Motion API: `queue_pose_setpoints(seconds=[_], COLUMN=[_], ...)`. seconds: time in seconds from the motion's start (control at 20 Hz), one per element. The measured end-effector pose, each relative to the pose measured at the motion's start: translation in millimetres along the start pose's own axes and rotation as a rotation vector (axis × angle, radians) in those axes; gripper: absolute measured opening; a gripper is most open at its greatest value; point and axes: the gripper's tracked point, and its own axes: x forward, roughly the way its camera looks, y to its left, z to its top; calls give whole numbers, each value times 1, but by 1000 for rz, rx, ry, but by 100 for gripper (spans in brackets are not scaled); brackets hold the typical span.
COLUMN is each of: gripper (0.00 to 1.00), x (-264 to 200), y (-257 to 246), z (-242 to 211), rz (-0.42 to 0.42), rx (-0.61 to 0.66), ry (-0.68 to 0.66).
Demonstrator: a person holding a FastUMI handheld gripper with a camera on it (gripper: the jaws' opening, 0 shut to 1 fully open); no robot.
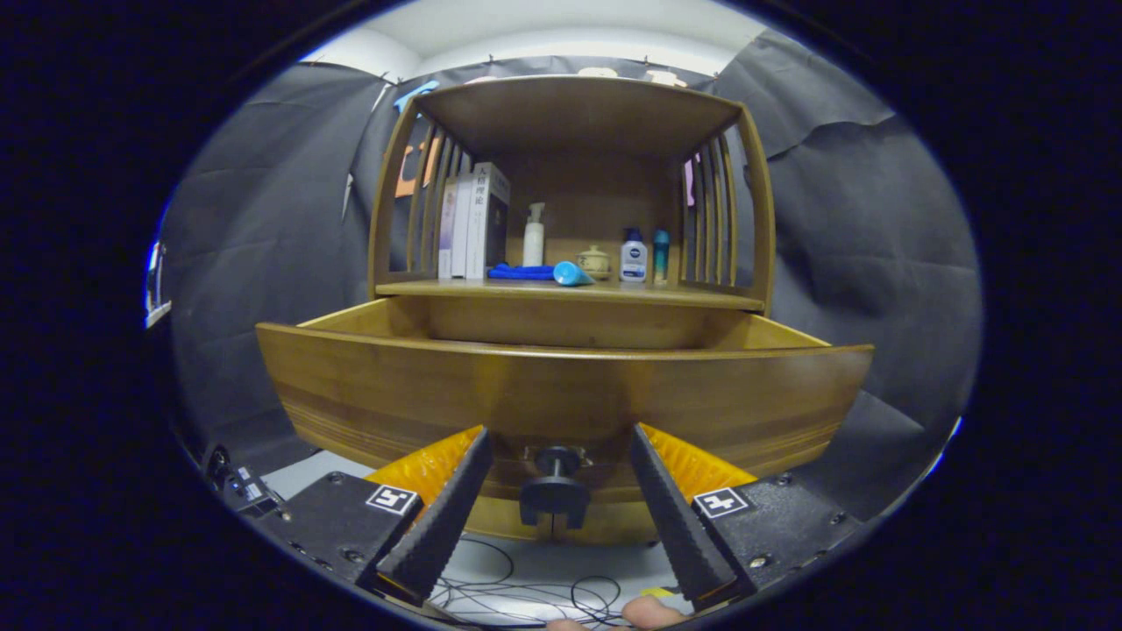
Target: Pull open the drawer, take out the items inside it, and place them on the countertop above the cabinet.
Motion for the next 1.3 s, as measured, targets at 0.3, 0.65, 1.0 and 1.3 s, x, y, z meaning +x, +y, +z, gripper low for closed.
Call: queue_pose_setpoints(seconds=[0.3,0.65,1.0,1.3], gripper=[100,100,100,100], x=[3,24,63,106], y=[6,7,7,8], z=[-4,4,14,27], rz=[-26,-24,-31,-44], rx=[-16,-6,-20,-19], ry=[-32,-32,-28,6])
